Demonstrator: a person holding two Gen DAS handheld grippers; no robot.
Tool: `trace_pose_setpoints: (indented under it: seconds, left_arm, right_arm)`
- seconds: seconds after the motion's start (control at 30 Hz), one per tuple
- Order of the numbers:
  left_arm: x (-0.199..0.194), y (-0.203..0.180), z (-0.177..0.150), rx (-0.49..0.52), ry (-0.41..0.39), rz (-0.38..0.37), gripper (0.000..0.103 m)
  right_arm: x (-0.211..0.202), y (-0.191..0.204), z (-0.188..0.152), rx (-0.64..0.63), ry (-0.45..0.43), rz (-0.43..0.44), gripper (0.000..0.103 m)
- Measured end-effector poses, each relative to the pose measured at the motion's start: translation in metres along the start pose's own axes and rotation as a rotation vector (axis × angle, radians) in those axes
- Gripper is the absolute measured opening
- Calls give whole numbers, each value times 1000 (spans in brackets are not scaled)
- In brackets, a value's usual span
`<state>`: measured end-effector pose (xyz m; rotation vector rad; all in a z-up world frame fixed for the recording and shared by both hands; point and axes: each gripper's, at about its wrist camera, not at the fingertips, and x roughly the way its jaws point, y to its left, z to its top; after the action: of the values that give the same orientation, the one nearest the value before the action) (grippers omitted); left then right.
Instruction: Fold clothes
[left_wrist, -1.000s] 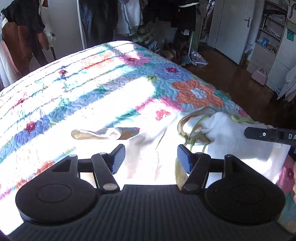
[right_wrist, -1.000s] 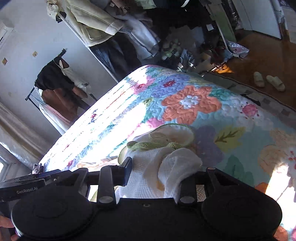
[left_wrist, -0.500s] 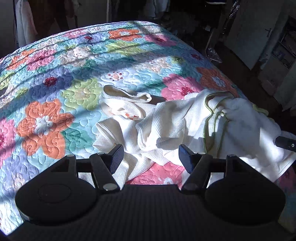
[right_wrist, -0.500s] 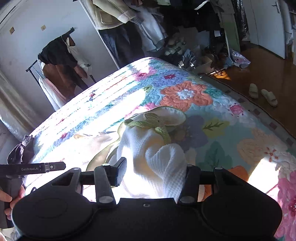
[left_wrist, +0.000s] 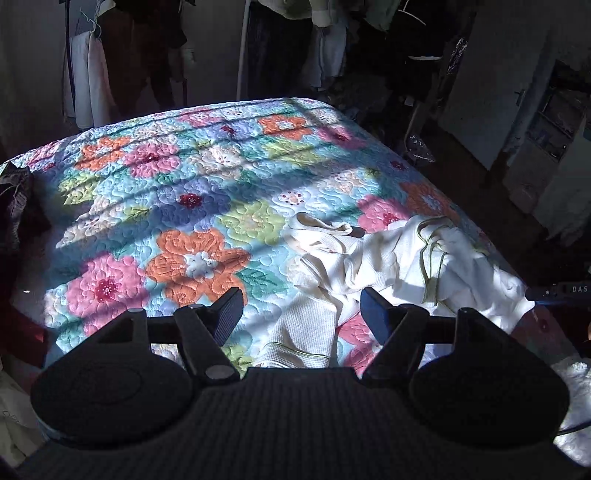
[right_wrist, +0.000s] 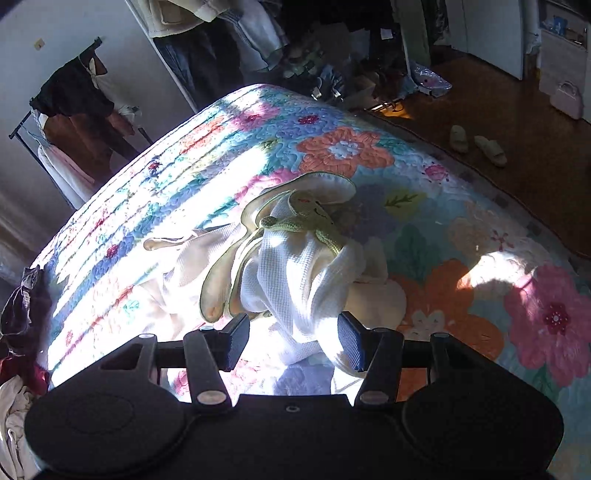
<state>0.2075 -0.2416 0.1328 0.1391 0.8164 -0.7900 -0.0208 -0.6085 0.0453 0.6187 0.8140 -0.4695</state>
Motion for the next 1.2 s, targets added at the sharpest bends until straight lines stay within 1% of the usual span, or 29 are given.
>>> trace_pose_setpoints:
  seconds: [0.07, 0.1, 0.13, 0.2, 0.27, 0.33, 0.4, 0.47, 0.53, 0.57, 0.6, 0.63, 0.7, 0.73, 0.77, 0.83, 0.9, 1.0, 1.07, 1.1, 1.13, 1.17, 1.2]
  left_arm:
    - [-2, -11, 7, 47, -10, -25, 70]
    - [0, -14, 10, 40, -10, -51, 70]
    - [3, -17, 13, 31, -10, -79, 70]
    - [14, -15, 12, -69, 3, -119, 70]
    - [24, -10, 8, -141, 22, -146, 70]
    - [31, -6, -2, -207, 30, -145, 70]
    - [32, -4, -9, -266, 42, -115, 70]
    - [25, -4, -10, -288, 37, -112, 70]
    - [20, -4, -4, -301, 23, -135, 70]
    - [19, -4, 1, -310, 20, -143, 70]
    - [20, -6, 6, -307, 12, -145, 70]
    - [23, -10, 11, -289, 16, -126, 70]
    - [38, -25, 17, -214, 89, -27, 70]
    - [46, -34, 20, -170, 156, 33, 68]
    - [51, -47, 20, -80, 176, 50, 68]
    - [52, -68, 15, 51, 132, 56, 70]
    - [52, -85, 6, 110, 71, 34, 70]
    - [57, -95, -12, 72, -27, -81, 70]
    - [75, -104, -25, 57, -41, -143, 70]
    - [87, -109, -31, 59, -41, -177, 70]
    - [97, -114, -36, 59, -39, -191, 70]
    - [113, -120, -42, 59, -29, -200, 70]
    - [130, -127, -48, 60, -19, -209, 70]
  right_arm:
    - [-17, 7, -11, -62, -7, -6, 59]
    - [-24, 11, -13, -91, -17, -7, 59]
    - [-29, 15, -8, -112, -25, 6, 60]
    - [-39, 22, 3, -156, -42, 30, 60]
    - [-49, 30, 14, -199, -58, 55, 60]
    - [-59, 37, 25, -242, -75, 79, 60]
    - [-69, 45, 36, -285, -91, 104, 60]
    - [-79, 53, 47, -328, -108, 129, 60]
    - [-89, 60, 58, -371, -125, 153, 60]
    - [-93, 64, 61, -427, -134, 135, 60]
    - [-95, 68, 62, -514, -138, 70, 60]
    - [-93, 67, 63, -541, -124, 33, 60]
    - [-85, 60, 64, -523, -78, 45, 60]
    - [-80, 56, 64, -508, -58, 65, 60]
    - [-73, 51, 62, -484, -45, 108, 60]
    - [-56, 41, 58, -429, -12, 187, 60]
    - [-36, 29, 56, -357, 54, 259, 60]
    - [-12, 13, 56, -257, 134, 342, 60]
    - [0, 3, 57, -234, 152, 354, 60]
    - [6, -3, 58, -243, 144, 342, 61]
    - [13, -10, 56, -265, 117, 317, 61]
    - [18, -19, 54, -286, 76, 296, 62]
    - [23, -33, 49, -308, 1, 270, 62]
